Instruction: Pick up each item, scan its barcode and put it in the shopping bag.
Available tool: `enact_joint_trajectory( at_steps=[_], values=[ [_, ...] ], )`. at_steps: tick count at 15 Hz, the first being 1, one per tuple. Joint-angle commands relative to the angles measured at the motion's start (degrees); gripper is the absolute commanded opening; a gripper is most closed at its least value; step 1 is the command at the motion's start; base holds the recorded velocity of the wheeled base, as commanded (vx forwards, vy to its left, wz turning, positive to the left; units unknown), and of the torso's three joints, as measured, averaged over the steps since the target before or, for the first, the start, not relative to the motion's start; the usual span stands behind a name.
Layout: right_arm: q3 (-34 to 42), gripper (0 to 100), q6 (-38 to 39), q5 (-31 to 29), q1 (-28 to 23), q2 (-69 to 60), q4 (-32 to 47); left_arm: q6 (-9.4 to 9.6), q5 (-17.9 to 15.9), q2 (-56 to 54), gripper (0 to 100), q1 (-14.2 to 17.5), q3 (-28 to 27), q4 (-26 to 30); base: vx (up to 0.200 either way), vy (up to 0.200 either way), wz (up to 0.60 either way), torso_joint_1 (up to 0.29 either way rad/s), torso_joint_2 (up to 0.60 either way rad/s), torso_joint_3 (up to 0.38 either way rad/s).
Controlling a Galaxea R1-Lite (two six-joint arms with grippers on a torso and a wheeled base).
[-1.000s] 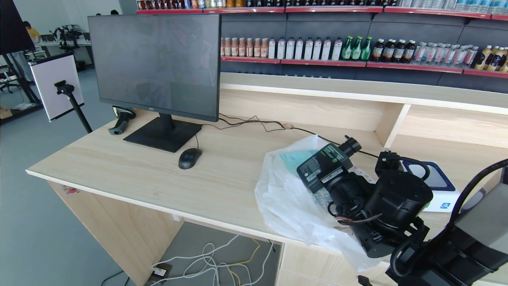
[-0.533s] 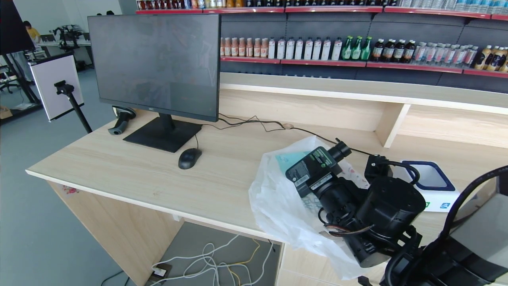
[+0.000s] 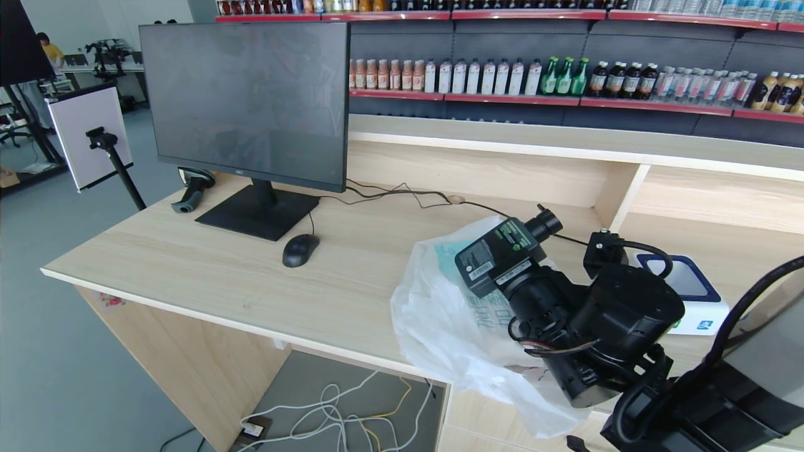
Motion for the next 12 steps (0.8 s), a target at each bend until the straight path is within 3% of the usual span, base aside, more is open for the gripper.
enact_joint_trajectory(
  at_steps=[1, 12],
  values=[
    [0.59, 0, 0.05, 0.01, 0.80, 2.29, -0.09, -0.02, 0.02, -0.02, 100, 0.01, 0.00, 0.04, 0.000, 0.000, 0.00, 0.000, 0.00, 0.000],
    [1.64, 0, 0.13, 0.01, 0.54, 3.61, -0.09, -0.02, 0.02, -0.02, 100, 0.01, 0.00, -0.04, 0.000, 0.000, 0.00, 0.000, 0.00, 0.000]
  ],
)
